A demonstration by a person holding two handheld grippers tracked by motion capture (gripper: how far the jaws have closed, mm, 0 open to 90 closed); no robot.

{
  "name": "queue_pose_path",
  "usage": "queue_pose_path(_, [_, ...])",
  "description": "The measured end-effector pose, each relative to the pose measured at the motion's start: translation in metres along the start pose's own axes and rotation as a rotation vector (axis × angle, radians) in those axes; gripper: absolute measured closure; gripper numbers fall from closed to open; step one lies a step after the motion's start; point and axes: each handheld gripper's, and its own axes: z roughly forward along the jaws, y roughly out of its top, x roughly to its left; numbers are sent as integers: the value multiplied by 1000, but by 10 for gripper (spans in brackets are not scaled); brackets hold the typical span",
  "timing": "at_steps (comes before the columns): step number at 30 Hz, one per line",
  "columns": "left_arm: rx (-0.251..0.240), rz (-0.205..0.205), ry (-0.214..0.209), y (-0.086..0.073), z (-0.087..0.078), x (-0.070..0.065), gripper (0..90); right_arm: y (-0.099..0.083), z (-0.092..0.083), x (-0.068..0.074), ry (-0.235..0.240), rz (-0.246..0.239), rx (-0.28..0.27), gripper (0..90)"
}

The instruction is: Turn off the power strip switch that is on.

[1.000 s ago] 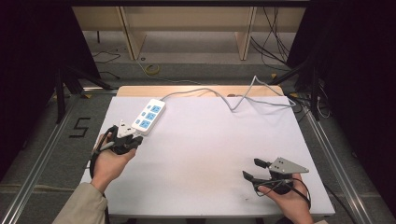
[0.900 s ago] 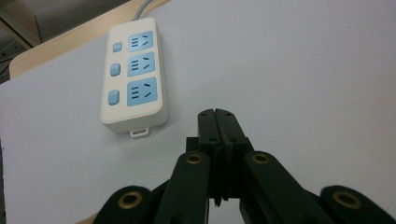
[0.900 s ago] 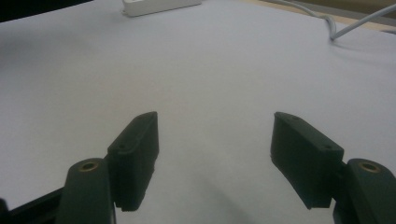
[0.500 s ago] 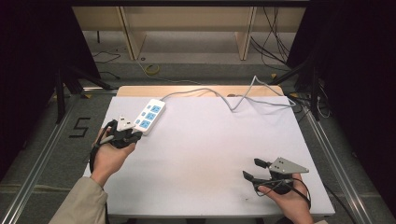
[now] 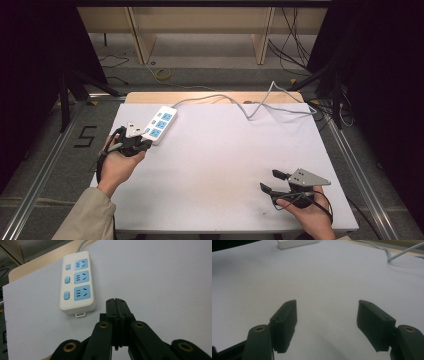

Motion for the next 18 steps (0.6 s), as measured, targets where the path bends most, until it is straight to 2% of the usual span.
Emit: queue_pose_path(18, [45,1,12,12,14,12,898,0,0,0,-2,6,-1,337])
